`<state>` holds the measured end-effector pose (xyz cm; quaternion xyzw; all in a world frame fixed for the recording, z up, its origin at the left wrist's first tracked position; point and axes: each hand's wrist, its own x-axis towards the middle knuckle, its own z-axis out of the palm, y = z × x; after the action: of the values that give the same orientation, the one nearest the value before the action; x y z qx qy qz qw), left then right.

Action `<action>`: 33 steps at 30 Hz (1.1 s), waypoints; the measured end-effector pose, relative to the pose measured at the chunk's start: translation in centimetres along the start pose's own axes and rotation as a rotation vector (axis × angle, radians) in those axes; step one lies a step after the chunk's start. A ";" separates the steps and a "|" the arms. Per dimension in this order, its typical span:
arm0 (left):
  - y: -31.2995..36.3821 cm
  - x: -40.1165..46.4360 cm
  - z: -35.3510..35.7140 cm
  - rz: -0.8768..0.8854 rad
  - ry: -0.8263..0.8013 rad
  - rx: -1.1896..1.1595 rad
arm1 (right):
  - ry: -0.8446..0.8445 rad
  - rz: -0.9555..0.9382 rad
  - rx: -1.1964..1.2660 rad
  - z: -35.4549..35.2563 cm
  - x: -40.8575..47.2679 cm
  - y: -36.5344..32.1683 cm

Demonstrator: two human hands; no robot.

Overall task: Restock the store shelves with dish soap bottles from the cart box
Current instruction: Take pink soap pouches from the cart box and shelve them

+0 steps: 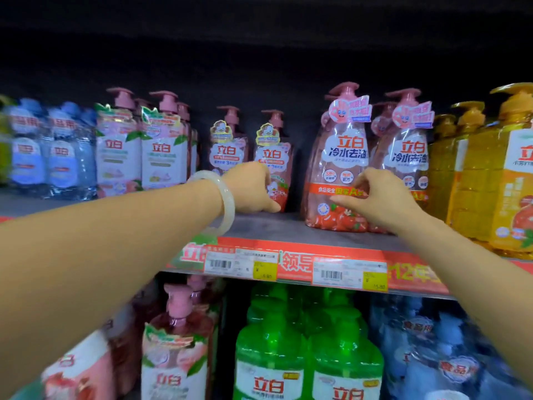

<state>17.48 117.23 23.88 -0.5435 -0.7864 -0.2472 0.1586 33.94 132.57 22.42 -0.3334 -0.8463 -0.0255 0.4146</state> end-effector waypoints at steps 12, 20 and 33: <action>-15.6 -17.1 -10.2 -0.108 -0.026 0.318 | -0.349 -0.538 -0.088 6.2 -8.2 -30.0; -33.4 -37.7 -16.7 -0.503 -0.245 0.513 | -0.603 -0.771 0.041 13.7 -20.2 -52.4; -53.8 -60.9 -22.8 -1.072 -0.328 0.463 | -0.863 -1.217 0.146 23.0 -34.3 -81.7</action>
<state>-11.33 41.71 -0.44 -0.0539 -0.9981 -0.0281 0.0026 -14.73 57.84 1.73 0.2415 -0.9683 -0.0610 -0.0202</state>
